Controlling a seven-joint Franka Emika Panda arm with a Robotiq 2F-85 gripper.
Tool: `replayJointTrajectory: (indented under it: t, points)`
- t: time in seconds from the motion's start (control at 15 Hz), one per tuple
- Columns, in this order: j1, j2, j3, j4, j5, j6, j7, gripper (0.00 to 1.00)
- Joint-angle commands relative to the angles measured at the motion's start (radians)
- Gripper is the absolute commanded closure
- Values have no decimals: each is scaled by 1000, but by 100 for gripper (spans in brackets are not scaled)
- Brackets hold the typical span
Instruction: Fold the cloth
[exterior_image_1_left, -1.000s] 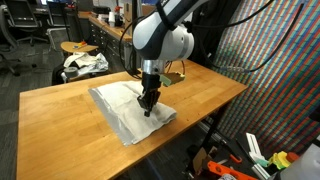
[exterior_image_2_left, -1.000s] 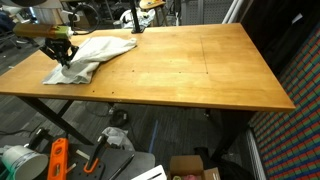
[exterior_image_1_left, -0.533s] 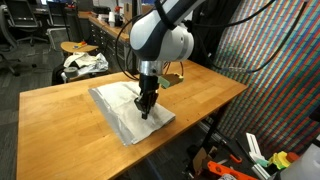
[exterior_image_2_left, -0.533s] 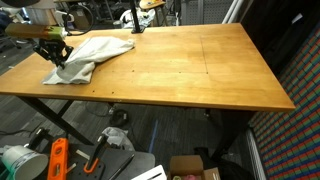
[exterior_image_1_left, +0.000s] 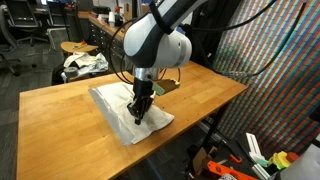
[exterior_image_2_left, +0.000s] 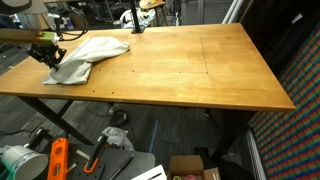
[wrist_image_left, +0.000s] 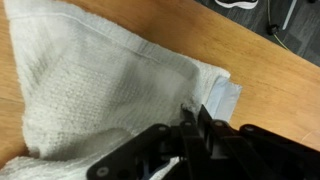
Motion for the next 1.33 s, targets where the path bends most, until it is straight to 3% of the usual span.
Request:
replayJointTrajectory:
  t: [0.0,0.33,0.47,1.0,1.27]
  points:
    - [14,-25,10,-23,21,29,18,89]
    - [16,-23,14,-16,24,-26,29,89]
    - [13,-21,21,-16,56,-42,8,63]
    - [-16,-72,10,13,254,-215,-165,4]
    - [-47,-61,-51,117,303,-188,-168,0]
